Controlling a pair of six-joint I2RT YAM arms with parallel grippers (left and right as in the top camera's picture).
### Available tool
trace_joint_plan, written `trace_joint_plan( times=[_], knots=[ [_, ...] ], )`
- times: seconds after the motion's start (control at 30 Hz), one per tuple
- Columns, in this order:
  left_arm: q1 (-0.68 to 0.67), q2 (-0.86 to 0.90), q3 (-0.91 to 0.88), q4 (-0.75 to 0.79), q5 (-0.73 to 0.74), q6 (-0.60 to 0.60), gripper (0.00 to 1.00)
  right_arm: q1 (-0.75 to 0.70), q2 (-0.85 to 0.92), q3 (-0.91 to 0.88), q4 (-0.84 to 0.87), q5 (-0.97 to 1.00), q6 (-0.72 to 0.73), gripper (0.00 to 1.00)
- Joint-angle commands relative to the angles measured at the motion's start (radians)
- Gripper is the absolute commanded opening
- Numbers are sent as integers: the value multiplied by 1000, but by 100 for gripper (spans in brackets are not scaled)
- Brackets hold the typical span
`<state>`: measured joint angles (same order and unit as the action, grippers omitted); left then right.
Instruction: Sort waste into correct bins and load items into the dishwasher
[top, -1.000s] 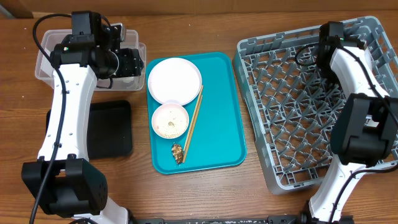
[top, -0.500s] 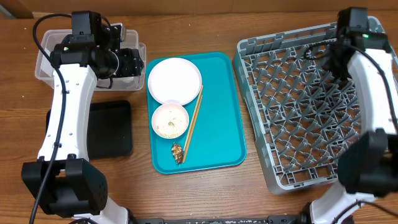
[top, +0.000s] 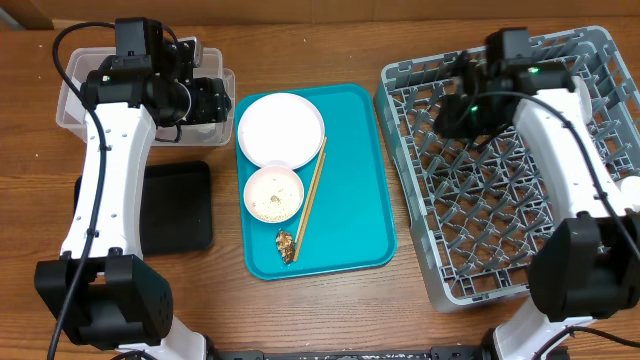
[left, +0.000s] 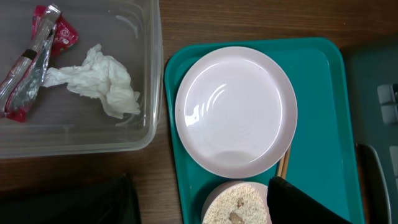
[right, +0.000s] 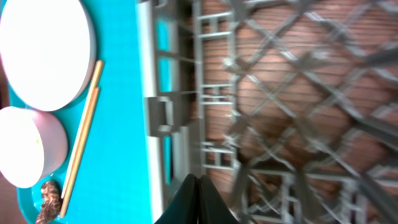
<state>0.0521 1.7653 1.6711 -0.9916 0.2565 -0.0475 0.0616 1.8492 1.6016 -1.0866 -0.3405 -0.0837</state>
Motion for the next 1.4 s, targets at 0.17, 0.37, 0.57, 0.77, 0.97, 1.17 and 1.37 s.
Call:
trace_joint_plan(
  times=[0.17,0.37,0.57,0.77,0.97,1.17,1.37],
  knots=[
    [-8,-5,13,1,-5,22,72,29,10,-45,31,-36,-10,4],
    [-8,-5,13,1,-5,22,72,29,10,-45,31,-35,-10,4],
    [-8,-5,13,1,-5,22,73,29,10,-45,31,-35,-10,4],
    [-8,-5,13,1,-5,22,72,29,13,-45,43,-35,1,4],
    [-8,-5,13,1,-5,22,72,29,56,-45,64,-36,9,4],
    [-8,-5,13,1,-5,22,72,29,127,-45,112,-35,9,4],
    [-8,-5,13,1,-5,22,72,29,137,-45,174,-35,9,4]
  ],
)
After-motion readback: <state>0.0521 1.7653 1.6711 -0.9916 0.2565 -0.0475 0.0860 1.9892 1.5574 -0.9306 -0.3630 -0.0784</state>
